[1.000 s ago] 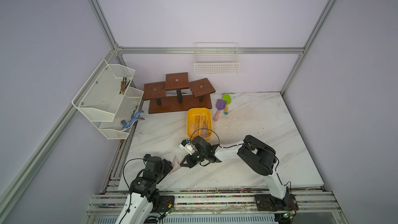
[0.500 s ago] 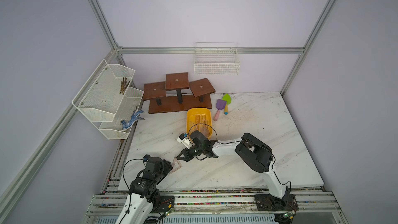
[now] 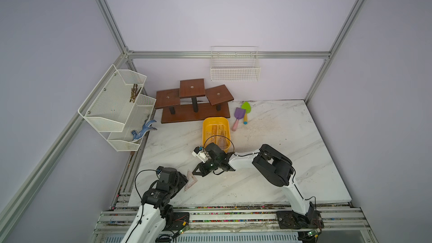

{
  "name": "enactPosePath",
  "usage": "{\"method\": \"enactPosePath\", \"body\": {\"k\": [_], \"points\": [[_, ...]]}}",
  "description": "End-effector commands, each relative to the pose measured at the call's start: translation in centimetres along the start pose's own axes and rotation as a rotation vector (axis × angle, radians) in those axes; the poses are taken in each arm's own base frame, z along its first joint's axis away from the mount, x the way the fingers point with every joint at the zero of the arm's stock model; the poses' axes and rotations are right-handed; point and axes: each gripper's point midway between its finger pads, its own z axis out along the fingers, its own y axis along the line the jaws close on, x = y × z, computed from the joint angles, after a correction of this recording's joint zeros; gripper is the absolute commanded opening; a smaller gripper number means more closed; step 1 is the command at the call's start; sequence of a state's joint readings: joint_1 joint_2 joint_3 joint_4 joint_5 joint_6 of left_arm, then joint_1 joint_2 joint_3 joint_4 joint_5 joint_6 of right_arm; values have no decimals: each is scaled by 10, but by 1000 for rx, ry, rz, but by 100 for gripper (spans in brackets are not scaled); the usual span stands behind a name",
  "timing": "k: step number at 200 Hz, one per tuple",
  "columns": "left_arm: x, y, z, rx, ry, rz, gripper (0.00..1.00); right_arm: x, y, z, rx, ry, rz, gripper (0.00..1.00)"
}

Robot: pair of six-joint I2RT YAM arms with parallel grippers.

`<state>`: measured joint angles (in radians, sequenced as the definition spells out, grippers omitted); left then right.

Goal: Put the scattered rulers into the storage box
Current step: Adjust the ruler at the center of the board.

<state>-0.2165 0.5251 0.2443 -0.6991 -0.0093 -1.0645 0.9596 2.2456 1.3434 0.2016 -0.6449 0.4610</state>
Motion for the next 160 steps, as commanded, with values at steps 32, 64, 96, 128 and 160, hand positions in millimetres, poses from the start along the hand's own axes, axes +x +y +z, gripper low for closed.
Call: {"method": "enactPosePath", "body": {"k": [32,64,96,128,160], "points": [[28,9,6,-9,127,-35,66,21,-17,9,29,47,29,5],[28,10,6,-4,123,-50,66,13,-4,-2,17,20,5,5],[29,-1,18,72,125,-45,67,18,0,-9,15,22,11,5],[34,-6,33,78,164,-24,66,34,-3,-20,33,12,35,5],[44,-19,44,100,238,2,65,41,-5,-35,60,-12,48,5]]}}
